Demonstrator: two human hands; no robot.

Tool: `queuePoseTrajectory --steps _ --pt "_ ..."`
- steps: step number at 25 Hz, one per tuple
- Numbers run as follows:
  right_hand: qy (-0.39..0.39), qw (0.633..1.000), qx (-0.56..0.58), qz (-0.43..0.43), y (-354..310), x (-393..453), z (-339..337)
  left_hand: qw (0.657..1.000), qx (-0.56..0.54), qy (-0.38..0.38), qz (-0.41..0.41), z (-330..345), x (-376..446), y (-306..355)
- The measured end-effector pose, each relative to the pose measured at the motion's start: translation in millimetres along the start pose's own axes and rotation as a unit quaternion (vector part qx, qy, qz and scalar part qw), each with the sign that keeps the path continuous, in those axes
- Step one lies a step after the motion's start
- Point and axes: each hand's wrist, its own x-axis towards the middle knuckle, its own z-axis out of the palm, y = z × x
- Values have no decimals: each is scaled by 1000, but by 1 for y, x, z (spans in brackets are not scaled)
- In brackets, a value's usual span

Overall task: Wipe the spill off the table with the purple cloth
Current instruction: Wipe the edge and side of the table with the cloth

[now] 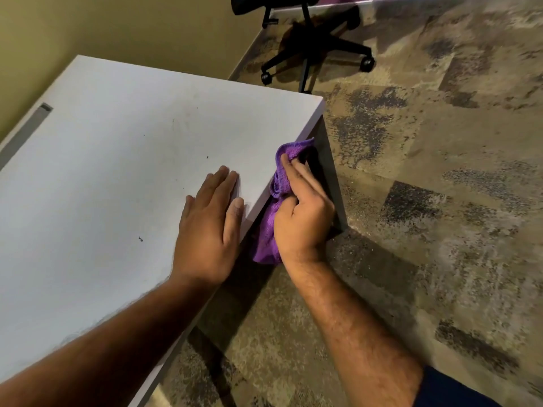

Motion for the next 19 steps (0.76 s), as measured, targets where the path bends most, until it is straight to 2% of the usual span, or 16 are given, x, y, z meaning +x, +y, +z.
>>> queuePoseTrajectory --steps 5,7,8,10,11,12,14,15,17,19 --pt "-59 997 16 -49 3 -30 -16 999 -24 32 -2 -2 -2 1" --pt "-81 994 13 -68 11 -41 -29 997 -37 57 -29 0 -5 1" --pt "-93 994 21 -50 15 -46 -36 995 -49 71 -55 0 -5 1" --pt "-115 988 85 67 13 -52 -49 986 -59 93 -121 -1 -2 1" --pt "-115 973 139 147 9 -51 -53 983 -52 96 -146 -1 -1 2" --pt "-105 945 201 235 5 -48 -55 982 -39 95 -155 -1 1 3" --pt "-69 859 307 404 -2 -33 -58 984 -8 89 -153 -1 2 6" --pt "-58 823 335 455 -4 -24 -61 985 8 86 -150 0 3 6" --pt "-60 794 348 495 -9 -1 -68 984 28 85 -154 -2 4 7" --pt "-72 793 341 501 -13 23 -77 982 29 79 -167 -4 5 9"
